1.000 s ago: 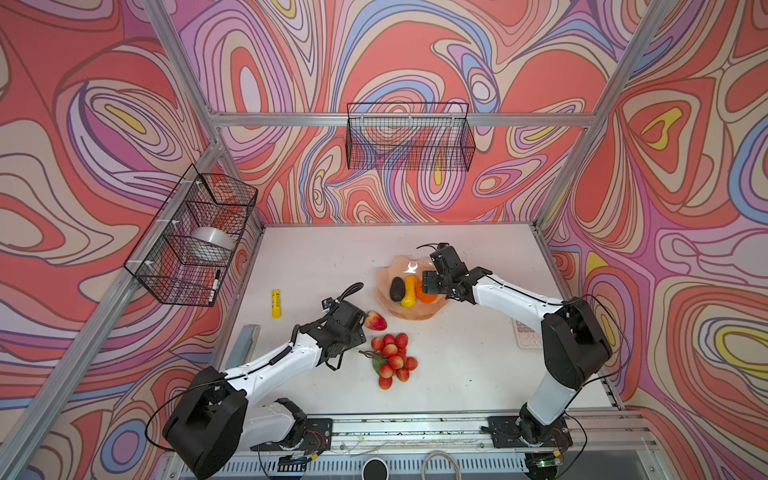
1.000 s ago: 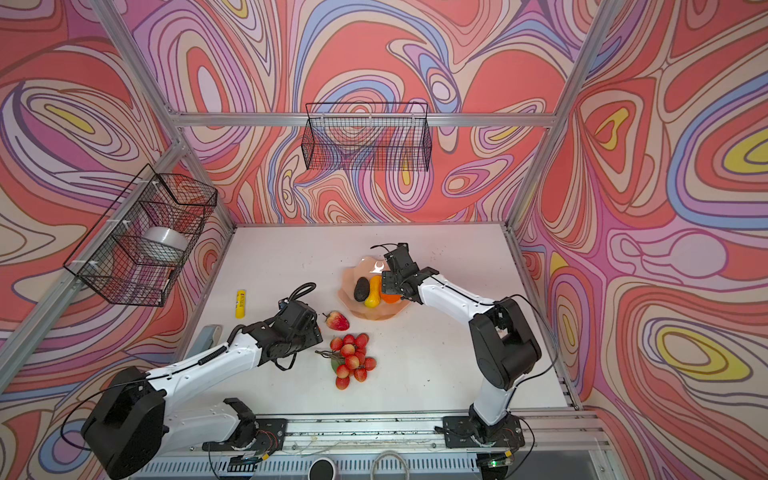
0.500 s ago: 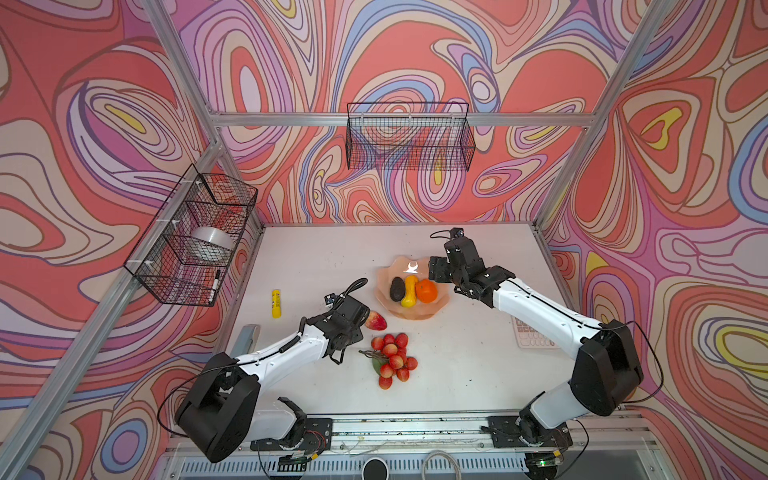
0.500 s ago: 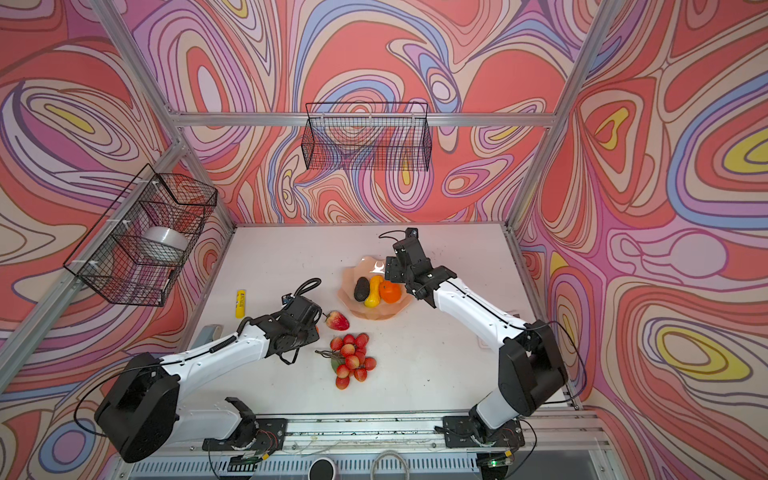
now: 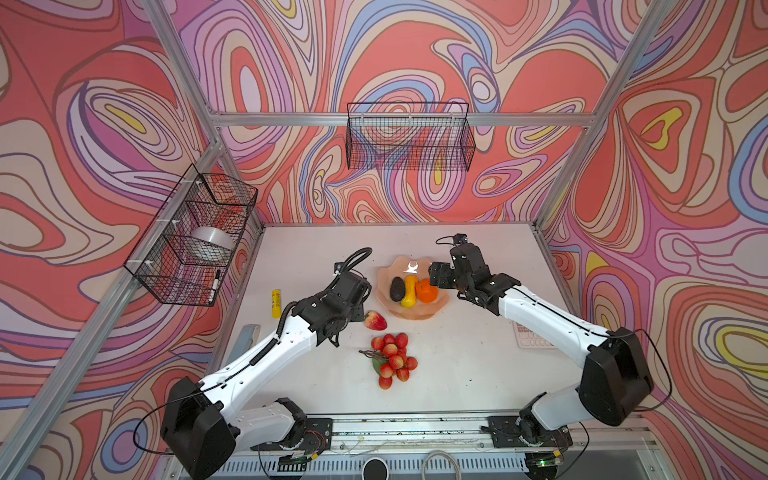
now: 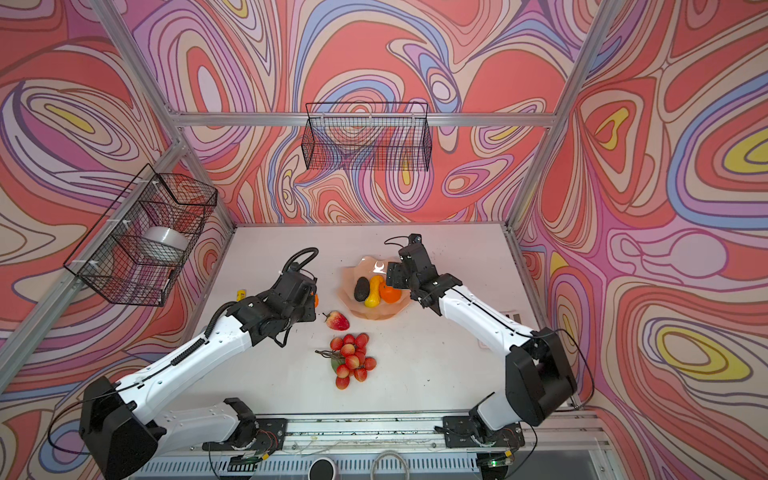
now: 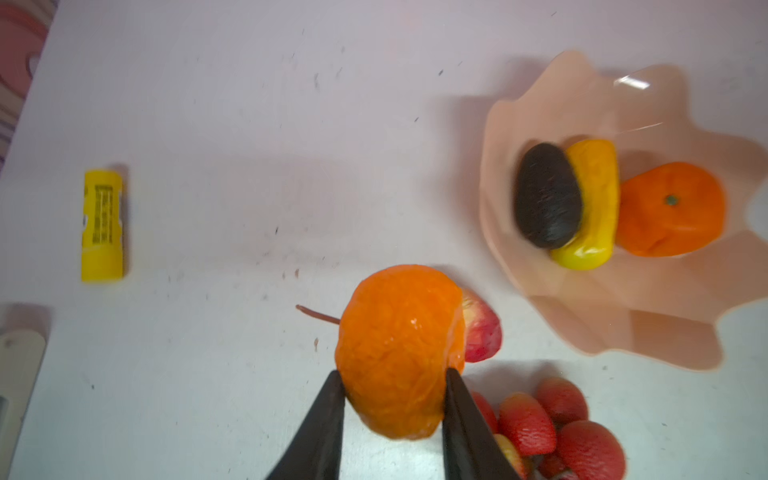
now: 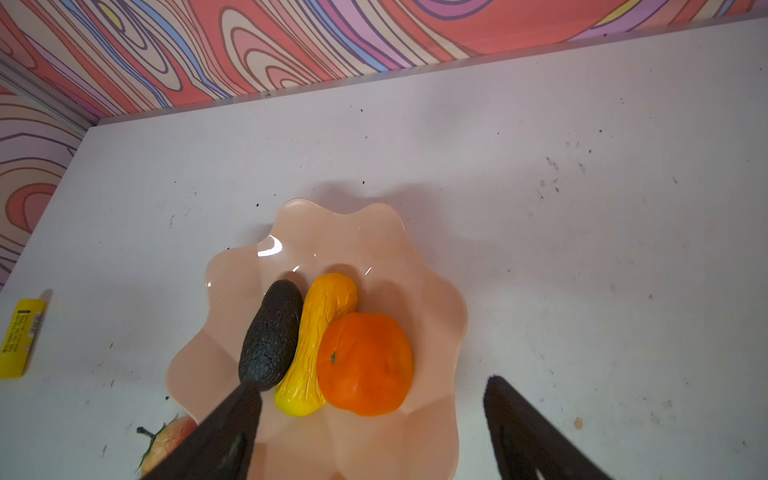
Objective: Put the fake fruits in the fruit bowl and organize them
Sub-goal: 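Carry the small orange into the bowl beside the avocado with the left gripper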
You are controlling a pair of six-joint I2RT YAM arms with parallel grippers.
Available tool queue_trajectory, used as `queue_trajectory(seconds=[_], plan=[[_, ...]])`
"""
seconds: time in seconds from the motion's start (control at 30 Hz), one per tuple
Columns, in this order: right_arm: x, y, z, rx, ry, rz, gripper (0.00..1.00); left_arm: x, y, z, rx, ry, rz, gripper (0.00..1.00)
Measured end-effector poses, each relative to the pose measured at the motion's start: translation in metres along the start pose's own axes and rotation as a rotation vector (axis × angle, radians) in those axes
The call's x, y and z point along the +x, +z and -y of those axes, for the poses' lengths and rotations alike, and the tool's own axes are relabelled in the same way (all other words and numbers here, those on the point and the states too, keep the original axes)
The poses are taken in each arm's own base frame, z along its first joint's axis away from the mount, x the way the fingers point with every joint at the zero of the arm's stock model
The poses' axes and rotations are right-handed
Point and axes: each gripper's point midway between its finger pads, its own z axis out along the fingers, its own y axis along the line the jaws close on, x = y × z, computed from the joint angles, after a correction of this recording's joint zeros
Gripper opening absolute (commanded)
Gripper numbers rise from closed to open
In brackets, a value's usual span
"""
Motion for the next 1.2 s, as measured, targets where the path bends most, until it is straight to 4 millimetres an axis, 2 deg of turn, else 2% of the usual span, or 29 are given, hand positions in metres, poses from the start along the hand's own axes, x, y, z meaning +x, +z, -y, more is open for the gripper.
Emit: queue_trajectory(seconds=[0.07, 0.17, 0.27, 0.33, 0.4, 0.5, 0.63, 0.97, 1.2], plan=[[-0.002, -0.01, 0.006, -0.039, 0.057, 0.021, 0.9, -0.023, -0.007, 0.023, 0.02, 0.082, 0.042, 0.26], [-0.01, -0.024, 0.021, -0.091, 0.155, 0.066, 0.91, -0.039, 0.004, 0.059, 0.007, 0.229, 0.053, 0.26], [-0.009, -0.03, 0.042, -0.118, 0.244, 0.086, 0.94, -0.037, 0.035, 0.095, -0.031, 0.381, 0.021, 0.25], [-0.003, -0.031, 0.054, -0.126, 0.29, 0.085, 0.96, -0.028, 0.06, 0.114, -0.051, 0.464, -0.015, 0.25], [0.005, -0.033, 0.061, -0.131, 0.318, 0.074, 0.97, -0.019, 0.082, 0.124, -0.07, 0.522, -0.049, 0.24], [0.008, -0.039, 0.063, -0.139, 0.337, 0.074, 0.98, -0.009, 0.105, 0.129, -0.1, 0.581, -0.088, 0.24], [0.001, -0.048, 0.06, -0.157, 0.341, 0.099, 0.98, -0.004, 0.117, 0.133, -0.116, 0.623, -0.115, 0.25], [0.007, -0.042, 0.065, -0.14, 0.355, 0.076, 0.98, 0.001, 0.122, 0.132, -0.138, 0.608, -0.132, 0.24], [0.015, -0.031, 0.068, -0.123, 0.365, 0.044, 0.98, 0.008, 0.112, 0.131, -0.196, 0.623, -0.115, 0.24]])
